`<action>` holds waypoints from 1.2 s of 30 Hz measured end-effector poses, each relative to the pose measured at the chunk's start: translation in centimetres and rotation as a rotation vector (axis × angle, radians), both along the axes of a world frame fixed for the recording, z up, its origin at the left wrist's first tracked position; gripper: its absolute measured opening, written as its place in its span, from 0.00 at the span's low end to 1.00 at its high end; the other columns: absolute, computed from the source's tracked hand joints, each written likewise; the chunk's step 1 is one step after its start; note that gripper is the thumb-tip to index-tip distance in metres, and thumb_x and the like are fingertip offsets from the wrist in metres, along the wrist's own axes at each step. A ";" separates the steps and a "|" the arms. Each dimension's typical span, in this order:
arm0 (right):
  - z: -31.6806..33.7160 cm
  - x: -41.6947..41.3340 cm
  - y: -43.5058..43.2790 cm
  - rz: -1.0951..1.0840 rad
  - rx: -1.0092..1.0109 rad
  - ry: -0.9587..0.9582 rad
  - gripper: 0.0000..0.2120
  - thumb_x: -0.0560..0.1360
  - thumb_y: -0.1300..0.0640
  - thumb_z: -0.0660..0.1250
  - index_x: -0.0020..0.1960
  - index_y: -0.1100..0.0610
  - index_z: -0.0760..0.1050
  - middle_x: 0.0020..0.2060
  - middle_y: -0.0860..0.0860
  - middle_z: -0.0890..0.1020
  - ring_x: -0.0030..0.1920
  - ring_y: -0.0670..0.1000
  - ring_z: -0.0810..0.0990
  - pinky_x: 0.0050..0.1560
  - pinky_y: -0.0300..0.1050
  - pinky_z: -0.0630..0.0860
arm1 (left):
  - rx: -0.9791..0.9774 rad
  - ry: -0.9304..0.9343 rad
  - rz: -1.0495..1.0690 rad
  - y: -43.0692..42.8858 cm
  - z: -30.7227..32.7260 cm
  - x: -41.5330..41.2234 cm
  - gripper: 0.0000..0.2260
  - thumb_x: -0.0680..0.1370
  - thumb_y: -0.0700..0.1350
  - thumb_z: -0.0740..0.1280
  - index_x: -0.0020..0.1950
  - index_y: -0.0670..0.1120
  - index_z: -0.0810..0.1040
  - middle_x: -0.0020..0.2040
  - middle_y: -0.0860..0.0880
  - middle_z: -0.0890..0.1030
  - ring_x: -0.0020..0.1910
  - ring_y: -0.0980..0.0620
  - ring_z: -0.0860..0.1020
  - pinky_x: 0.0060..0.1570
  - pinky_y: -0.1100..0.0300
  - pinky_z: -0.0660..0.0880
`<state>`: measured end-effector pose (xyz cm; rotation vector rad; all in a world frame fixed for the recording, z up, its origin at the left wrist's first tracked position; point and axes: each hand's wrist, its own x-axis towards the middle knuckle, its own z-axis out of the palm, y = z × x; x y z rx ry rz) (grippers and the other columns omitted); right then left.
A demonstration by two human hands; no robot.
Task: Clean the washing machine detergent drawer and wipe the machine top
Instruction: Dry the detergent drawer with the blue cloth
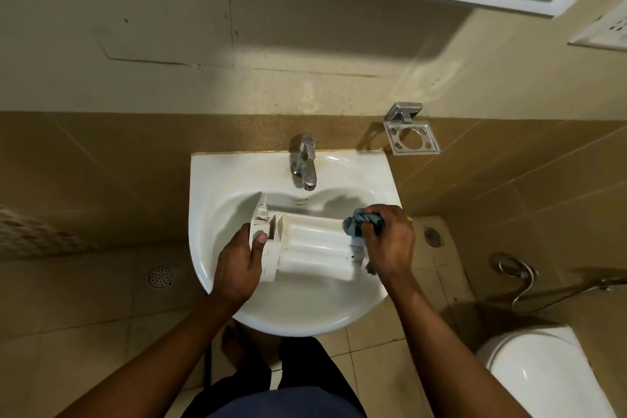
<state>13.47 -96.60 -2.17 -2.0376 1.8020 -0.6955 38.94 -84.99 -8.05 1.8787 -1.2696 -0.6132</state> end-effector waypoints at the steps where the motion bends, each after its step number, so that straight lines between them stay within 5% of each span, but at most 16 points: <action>1: -0.3 0.4 0.1 0.026 0.014 0.013 0.10 0.71 0.61 0.71 0.51 0.53 0.83 0.50 0.51 0.85 0.50 0.53 0.81 0.51 0.45 0.77 | 0.002 0.007 0.000 0.1 0.0 0.1 0.23 0.84 0.57 0.53 0.67 0.43 0.75 0.58 0.45 0.84 0.56 0.43 0.82 0.55 0.55 0.74; 5: -1.7 3.9 1.1 0.054 0.064 0.015 0.12 0.71 0.58 0.64 0.50 0.54 0.84 0.48 0.53 0.85 0.49 0.56 0.81 0.53 0.49 0.77 | 0.016 0.011 0.008 0.0 0.5 0.4 0.24 0.84 0.58 0.53 0.66 0.42 0.77 0.56 0.45 0.85 0.55 0.42 0.83 0.54 0.56 0.73; 9: -1.0 9.7 1.9 0.290 0.048 -0.091 0.15 0.71 0.66 0.69 0.55 0.57 0.83 0.51 0.54 0.85 0.52 0.54 0.81 0.57 0.40 0.73 | 0.050 0.002 0.009 -0.3 0.6 0.6 0.22 0.84 0.55 0.54 0.66 0.42 0.77 0.56 0.44 0.85 0.54 0.41 0.82 0.54 0.57 0.73; 13: -0.9 12.3 1.5 0.451 0.057 0.007 0.16 0.71 0.63 0.67 0.57 0.52 0.83 0.52 0.51 0.85 0.53 0.55 0.81 0.57 0.49 0.76 | 0.030 -0.021 -0.001 -0.1 0.5 0.6 0.21 0.85 0.54 0.53 0.63 0.40 0.77 0.51 0.43 0.84 0.49 0.40 0.82 0.49 0.57 0.73; 17: -0.6 8.3 0.6 0.367 0.020 0.074 0.12 0.71 0.63 0.73 0.52 0.53 0.85 0.46 0.54 0.84 0.47 0.55 0.80 0.50 0.42 0.71 | 0.029 -0.013 -0.010 0.0 0.6 0.6 0.19 0.85 0.52 0.54 0.64 0.41 0.77 0.54 0.44 0.84 0.52 0.42 0.82 0.52 0.58 0.72; 23: -1.2 4.7 0.0 0.123 0.059 0.357 0.10 0.71 0.59 0.77 0.51 0.57 0.83 0.48 0.58 0.80 0.47 0.62 0.79 0.39 0.48 0.76 | 0.018 -0.015 -0.034 -0.1 0.5 0.7 0.20 0.85 0.52 0.53 0.65 0.42 0.77 0.55 0.44 0.84 0.53 0.43 0.82 0.53 0.58 0.72; 29: -1.1 10.3 1.6 0.377 0.045 0.146 0.13 0.71 0.52 0.73 0.55 0.52 0.84 0.46 0.55 0.81 0.48 0.56 0.78 0.50 0.48 0.76 | 0.017 -0.023 -0.034 -0.1 0.4 0.8 0.20 0.85 0.53 0.52 0.65 0.43 0.76 0.55 0.44 0.84 0.53 0.43 0.82 0.54 0.55 0.75; 36: -1.3 9.7 0.8 0.587 -0.017 0.122 0.19 0.75 0.59 0.65 0.63 0.51 0.82 0.54 0.52 0.79 0.53 0.56 0.78 0.52 0.48 0.75 | 0.036 -0.009 -0.026 -0.7 0.5 0.9 0.22 0.86 0.54 0.53 0.65 0.40 0.76 0.52 0.41 0.84 0.51 0.39 0.83 0.52 0.50 0.77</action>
